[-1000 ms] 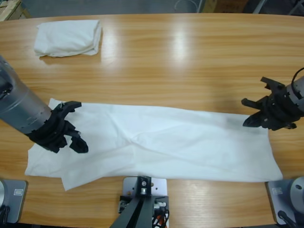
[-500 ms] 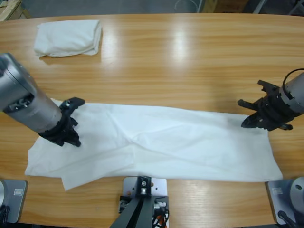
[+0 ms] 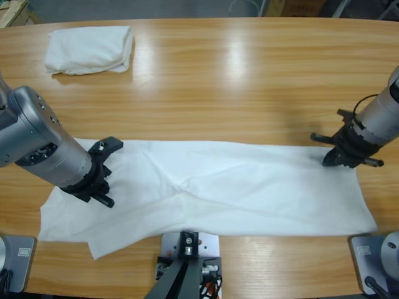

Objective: Fold clothes

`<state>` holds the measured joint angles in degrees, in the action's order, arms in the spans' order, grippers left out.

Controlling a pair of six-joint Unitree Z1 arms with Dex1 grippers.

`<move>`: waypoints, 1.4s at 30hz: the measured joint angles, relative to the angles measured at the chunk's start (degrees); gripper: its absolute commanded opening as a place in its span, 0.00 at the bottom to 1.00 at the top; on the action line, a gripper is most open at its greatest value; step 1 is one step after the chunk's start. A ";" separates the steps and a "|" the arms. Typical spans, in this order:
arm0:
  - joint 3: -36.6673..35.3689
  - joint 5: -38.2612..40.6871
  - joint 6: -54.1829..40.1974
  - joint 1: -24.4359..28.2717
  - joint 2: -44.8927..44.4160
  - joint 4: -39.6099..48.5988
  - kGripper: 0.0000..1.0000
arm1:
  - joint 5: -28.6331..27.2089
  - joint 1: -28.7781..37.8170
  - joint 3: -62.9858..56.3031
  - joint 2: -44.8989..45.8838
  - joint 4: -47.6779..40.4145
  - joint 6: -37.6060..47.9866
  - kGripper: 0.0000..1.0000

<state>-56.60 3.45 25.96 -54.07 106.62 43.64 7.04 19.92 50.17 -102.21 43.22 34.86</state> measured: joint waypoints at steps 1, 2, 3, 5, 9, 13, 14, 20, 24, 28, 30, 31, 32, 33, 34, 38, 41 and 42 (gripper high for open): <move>-0.04 0.00 0.00 -0.42 0.06 -0.02 0.00 | -0.58 -0.21 0.26 0.02 -0.29 -0.34 0.00; -0.04 0.00 0.00 -0.71 0.12 -0.08 0.00 | -1.13 -0.33 0.54 0.10 -0.55 -0.63 0.00; -0.04 0.00 0.00 -0.90 0.15 -0.16 0.00 | -1.69 -0.45 0.87 0.26 -0.78 -0.86 0.00; -0.04 0.00 0.00 -1.19 0.16 -0.28 0.00 | -2.12 -0.52 1.80 0.42 -1.38 -1.23 0.00; -0.04 0.00 0.00 -1.57 0.16 -0.39 0.00 | -2.34 -0.79 2.89 -0.04 -5.22 -2.72 0.00; -0.04 0.00 0.08 -1.69 0.14 -0.42 0.00 | -2.39 -4.12 3.32 -1.23 -7.83 -7.01 0.00; -0.03 -0.19 0.10 -1.71 0.10 -0.42 0.00 | -2.50 -4.72 3.79 -0.75 -7.68 -8.21 0.00; 0.17 -2.69 0.14 0.29 -1.61 -0.95 0.00 | -0.38 -5.04 8.65 12.58 2.60 -8.65 0.00; 0.28 -2.98 0.14 4.66 -5.03 -1.04 0.39 | 1.36 3.93 7.08 17.45 4.15 -2.07 0.00; 0.29 -3.01 0.27 6.32 -8.52 -1.06 0.40 | 1.50 13.53 2.10 17.11 0.58 4.92 0.00; 0.29 -3.01 0.50 6.57 -10.56 -1.06 0.57 | 1.53 15.82 0.41 15.85 -1.09 6.57 0.00; 0.30 -3.00 0.56 6.62 -11.44 -1.04 0.62 | 1.60 16.35 -0.35 15.01 -1.76 6.97 0.00; 0.33 -2.92 0.65 6.63 -12.29 -1.01 0.66 | 1.77 16.59 -1.04 13.94 -2.50 7.28 0.00; 0.37 -2.73 0.71 6.63 -13.07 -0.95 0.71 | 1.98 16.78 -1.76 12.97 -3.31 7.44 0.00; 0.42 -2.48 0.72 6.63 -13.88 -0.90 0.81 | 2.26 17.00 -2.51 11.93 -4.21 7.55 0.00; 0.75 -1.16 1.63 6.63 -17.70 -0.57 0.92 | 2.98 17.93 -5.36 7.28 -9.78 7.74 0.00; 0.87 -0.84 2.92 6.63 -20.85 -0.33 0.98 | 2.98 18.08 -6.64 4.03 -13.50 7.74 0.00; 0.97 -0.82 3.09 6.62 -21.46 -0.10 0.99 | 2.97 18.08 -6.62 3.83 -14.21 7.74 0.00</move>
<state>-55.63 2.63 29.05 -47.45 85.16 43.55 10.02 38.00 43.55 -98.39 29.01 42.60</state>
